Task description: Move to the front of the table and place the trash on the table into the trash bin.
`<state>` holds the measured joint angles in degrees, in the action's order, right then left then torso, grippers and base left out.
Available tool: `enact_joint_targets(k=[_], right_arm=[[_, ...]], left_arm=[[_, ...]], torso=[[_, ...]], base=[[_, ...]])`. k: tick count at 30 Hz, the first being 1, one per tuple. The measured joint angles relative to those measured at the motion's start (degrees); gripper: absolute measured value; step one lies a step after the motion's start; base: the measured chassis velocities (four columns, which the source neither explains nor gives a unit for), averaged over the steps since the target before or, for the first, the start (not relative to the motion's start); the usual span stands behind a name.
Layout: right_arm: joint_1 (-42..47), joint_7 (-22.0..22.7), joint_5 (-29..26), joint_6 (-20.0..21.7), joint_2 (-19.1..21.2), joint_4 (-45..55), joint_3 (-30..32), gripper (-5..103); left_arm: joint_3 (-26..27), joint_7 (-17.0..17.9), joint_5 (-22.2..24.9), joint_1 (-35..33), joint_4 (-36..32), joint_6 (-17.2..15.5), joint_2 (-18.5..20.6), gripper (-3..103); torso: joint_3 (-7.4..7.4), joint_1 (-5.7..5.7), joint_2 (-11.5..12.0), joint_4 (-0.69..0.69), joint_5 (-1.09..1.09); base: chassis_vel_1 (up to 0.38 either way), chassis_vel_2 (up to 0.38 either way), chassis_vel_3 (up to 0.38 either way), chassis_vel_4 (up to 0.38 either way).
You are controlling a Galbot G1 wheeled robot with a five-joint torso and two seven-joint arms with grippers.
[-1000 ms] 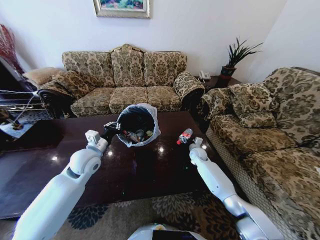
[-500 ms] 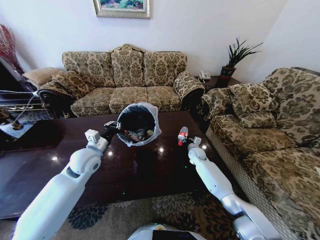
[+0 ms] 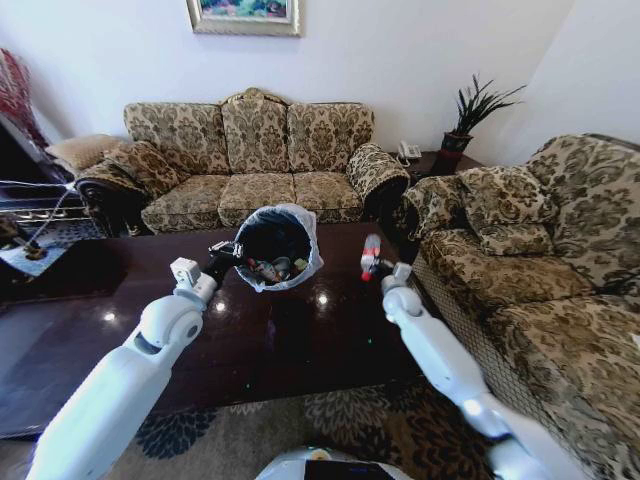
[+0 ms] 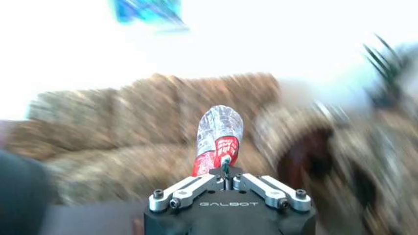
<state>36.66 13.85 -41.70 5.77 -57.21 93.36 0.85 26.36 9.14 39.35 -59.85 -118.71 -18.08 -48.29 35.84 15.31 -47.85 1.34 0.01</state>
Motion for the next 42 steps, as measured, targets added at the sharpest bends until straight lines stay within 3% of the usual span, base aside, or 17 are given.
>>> enact_joint_targets(k=[2, 3, 4, 7, 13, 16, 21, 28, 35, 37, 39, 41, 42], right_arm=[[-0.2, -0.9, -0.1, -0.5, 1.4, 1.9, -0.1, 0], [-1.0, -2.7, -1.3, -1.0, 4.1, 5.4, -0.3, 0], [-2.4, -4.5, -4.4, -1.1, 6.9, 9.1, -0.9, 0], [-6.9, -6.7, -10.4, -1.1, 10.3, 14.2, -3.8, 0], [-18.8, -7.9, -16.1, -0.1, 10.6, 20.0, -13.5, 0], [-25.1, -7.8, -16.5, 0.6, 7.7, 21.2, -20.6, 0], [-26.5, -9.8, -13.2, 0.5, 5.7, 18.4, -25.2, 0], [-25.9, -17.1, 0.3, -2.2, 5.5, 14.6, -26.5, 0], [-26.4, -17.6, 3.4, -2.5, 4.5, 13.4, -28.3, -2], [-26.4, -16.8, 4.4, -2.3, 4.0, 13.1, -29.0, 9], [-26.4, -16.4, 4.7, -2.3, 3.8, 12.9, -29.2, 9], [-26.3, -15.5, 6.0, -3.3, 3.1, 11.8, -29.6, 25], [-26.3, -15.5, 6.0, -3.3, 3.1, 11.8, -29.6, 25]], left_arm=[[-0.3, 0.1, 0.3, 0.5, 0.4, -0.1, 0.1, 2], [-0.8, 0.2, 0.8, 1.7, 1.2, -0.5, 0.2, 2], [-1.6, 0.4, 1.4, 3.2, 2.0, -1.0, 0.5, 2], [-3.4, 1.0, 2.4, 6.2, 3.5, -1.8, 0.8, 2], [-6.6, 1.6, 3.4, 10.5, 5.6, -3.2, 1.1, 2], [-7.8, 1.6, 3.8, 11.8, 6.2, -4.7, 1.1, 2], [-7.9, 1.8, 5.1, 12.0, 5.6, -7.7, 1.3, 2], [-6.8, 0.6, 7.8, 12.0, 4.1, -12.6, 2.4, 2], [-7.0, 0.4, 8.5, 12.9, 3.8, -13.4, 2.4, 2], [-7.0, 0.3, 8.5, 12.9, 3.7, -13.4, 2.4, 2], [-7.0, 0.3, 8.5, 12.9, 3.6, -13.4, 2.4, 2], [-7.0, 0.2, 8.4, 12.5, 3.4, -13.4, 2.3, 2], [-7.0, 0.2, 8.4, 12.5, 3.4, -13.4, 2.3, 2]], torso=[[0.0, 0.0, 0.0, 0.0, -0.01], [0.0, 0.0, 0.0, -0.02, -0.02], [0.0, 0.0, 0.0, -0.01, -0.01], [0.0, -0.01, 0.0, 0.0, -0.01], [0.0, 0.0, 0.0, 0.02, -0.02], [0.0, 0.0, 0.0, 0.05, -0.03], [0.0, 0.0, 0.0, 0.03, -0.02], [0.0, -0.01, 0.0, 0.0, -0.02], [0.0, 0.0, 0.0, 0.01, -0.01], [0.0, -0.01, 0.0, 0.01, -0.01], [0.0, -0.01, 0.0, 0.02, -0.01], [-0.01, -0.01, 0.0, 0.02, -0.02], [-0.01, -0.01, 0.0, 0.02, -0.02]], base=[[0.0, 0.0, 0.0, 0.0], [0.0, 0.0, 0.0, 0.0], [0.0, 0.0, 0.0, 0.0], [0.0, 0.0, 0.0, 0.0], [0.0, 0.0, 0.0, 0.0], [0.0, 0.0, 0.0, 0.0], [0.0, 0.0, 0.0, 0.0], [0.0, 0.0, 0.0, 0.0], [0.0, 0.0, 0.0, 0.0], [0.0, 0.0, 0.0, 0.0], [0.0, 0.0, 0.0, 0.0], [0.0, 0.0, 0.0, 0.0], [0.0, 0.0, 0.0, 0.0]])
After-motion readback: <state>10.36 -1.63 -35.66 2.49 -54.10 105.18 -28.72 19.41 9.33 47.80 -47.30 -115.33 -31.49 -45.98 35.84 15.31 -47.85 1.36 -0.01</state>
